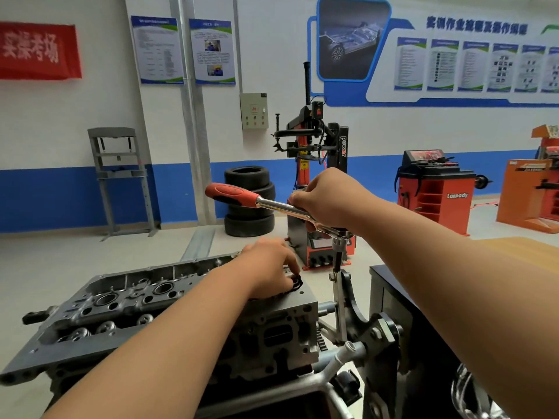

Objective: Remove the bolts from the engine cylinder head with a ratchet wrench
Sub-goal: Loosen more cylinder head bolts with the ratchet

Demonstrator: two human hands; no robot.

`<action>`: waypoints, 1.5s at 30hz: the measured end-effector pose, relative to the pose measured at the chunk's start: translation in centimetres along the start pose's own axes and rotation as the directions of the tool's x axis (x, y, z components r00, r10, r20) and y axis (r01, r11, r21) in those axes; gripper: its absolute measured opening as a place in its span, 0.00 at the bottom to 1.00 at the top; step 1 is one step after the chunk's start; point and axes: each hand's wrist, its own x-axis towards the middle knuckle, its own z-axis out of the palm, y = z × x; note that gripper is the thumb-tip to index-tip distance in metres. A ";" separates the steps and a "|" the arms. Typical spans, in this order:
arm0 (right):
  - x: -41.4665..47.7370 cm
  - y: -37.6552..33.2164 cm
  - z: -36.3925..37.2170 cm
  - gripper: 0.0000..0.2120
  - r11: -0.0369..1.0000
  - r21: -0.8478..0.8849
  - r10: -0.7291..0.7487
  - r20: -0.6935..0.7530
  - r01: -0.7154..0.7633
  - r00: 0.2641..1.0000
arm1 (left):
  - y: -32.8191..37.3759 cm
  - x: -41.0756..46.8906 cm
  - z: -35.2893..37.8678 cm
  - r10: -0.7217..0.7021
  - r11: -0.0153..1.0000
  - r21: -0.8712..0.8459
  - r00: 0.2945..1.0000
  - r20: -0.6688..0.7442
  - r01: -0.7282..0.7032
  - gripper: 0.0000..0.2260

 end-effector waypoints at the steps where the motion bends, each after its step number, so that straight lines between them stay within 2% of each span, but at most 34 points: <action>1: 0.0 0.0 0.1 0.16 1.000 -0.003 0.001 0.004 -0.001 1.000 | 0.0 -0.1 0.0 0.010 1.000 -0.029 1.000 0.013 -0.009 0.09; 6: 0.1 0.1 0.6 0.17 0.999 -0.043 -0.001 0.019 0.002 1.000 | 0.6 -0.2 0.3 0.072 0.997 0.027 0.997 -0.026 -0.071 0.05; 10: 0.2 0.3 1.0 0.19 0.996 -0.089 -0.016 0.004 0.016 1.000 | 0.8 -0.1 0.4 0.116 0.980 0.166 0.993 -0.034 -0.109 0.07; 12: 0.3 0.4 0.8 0.18 0.997 -0.082 -0.015 0.003 0.015 1.000 | 0.8 0.0 0.6 0.112 0.979 0.176 0.993 -0.030 -0.105 0.08; 17: 0.5 0.2 0.3 0.16 1.000 -0.010 -0.020 -0.032 0.019 0.999 | 1.0 0.2 0.0 0.084 0.987 0.137 0.996 0.043 -0.089 0.08; 20: 0.6 0.3 0.5 0.16 1.000 0.005 -0.019 -0.026 0.020 0.999 | 0.5 0.7 -0.6 0.062 0.984 0.157 0.992 0.107 -0.078 0.10; 22: 0.7 0.4 0.9 0.17 0.999 -0.033 -0.025 -0.025 0.024 0.999 | 0.4 1.0 -0.5 0.080 0.973 0.210 0.995 0.065 -0.093 0.11; 24: 0.8 0.7 1.4 0.18 0.996 -0.086 -0.042 -0.035 0.039 0.999 | 0.3 1.1 -0.1 0.118 0.964 0.246 0.992 -0.040 -0.105 0.12; 25: 0.8 0.9 1.7 0.19 0.995 -0.091 -0.045 -0.034 0.042 0.998 | 0.0 1.0 0.2 0.128 0.967 0.233 0.987 -0.094 -0.103 0.13; 27: 0.8 1.1 1.9 0.19 0.997 -0.071 -0.034 -0.012 0.033 0.999 | -1.0 0.6 0.8 0.083 0.995 0.062 0.981 -0.173 -0.073 0.13; 29: 0.8 1.1 2.1 0.18 0.998 -0.064 -0.023 0.009 0.024 1.000 | -2.0 0.3 1.0 0.019 0.989 -0.142 0.992 -0.124 -0.037 0.12; 31: 0.9 1.1 2.3 0.18 0.998 -0.063 -0.016 0.004 0.017 1.000 | -2.1 0.5 1.3 0.006 0.991 -0.136 1.000 -0.014 -0.007 0.17; 32: 0.9 1.1 2.5 0.17 0.997 -0.070 -0.018 -0.008 0.017 1.000 | -1.9 0.6 1.4 0.005 0.994 -0.106 1.000 -0.012 -0.007 0.19; 34: 1.1 1.0 2.7 0.17 0.994 -0.105 -0.032 -0.036 0.028 0.999 | -1.5 0.7 1.7 0.020 0.998 -0.052 0.993 -0.120 -0.027 0.19; 36: 1.1 1.0 2.9 0.16 0.996 -0.087 -0.025 -0.022 0.023 0.999 | -1.9 0.5 1.9 -0.001 0.990 -0.136 0.979 -0.205 -0.028 0.16; 38: 1.1 1.1 3.0 0.15 0.998 -0.054 -0.011 0.011 0.012 1.000 | -3.0 0.2 2.1 -0.052 0.956 -0.293 0.988 -0.148 0.006 0.17; 41: 1.2 1.2 3.3 0.14 0.999 -0.042 0.002 0.019 -0.001 1.000 | -3.5 0.3 2.4 -0.061 0.968 -0.245 0.998 -0.023 0.054 0.24; 43: 1.3 1.3 3.5 0.13 0.999 -0.038 -0.003 0.016 0.003 1.000 | -3.0 0.7 2.5 -0.079 0.970 -0.235 0.994 -0.078 0.059 0.24; 45: 1.4 1.3 3.8 0.12 0.998 -0.054 -0.009 -0.006 0.009 1.000 | -2.6 0.7 2.7 -0.127 0.926 -0.373 0.977 -0.172 0.055 0.20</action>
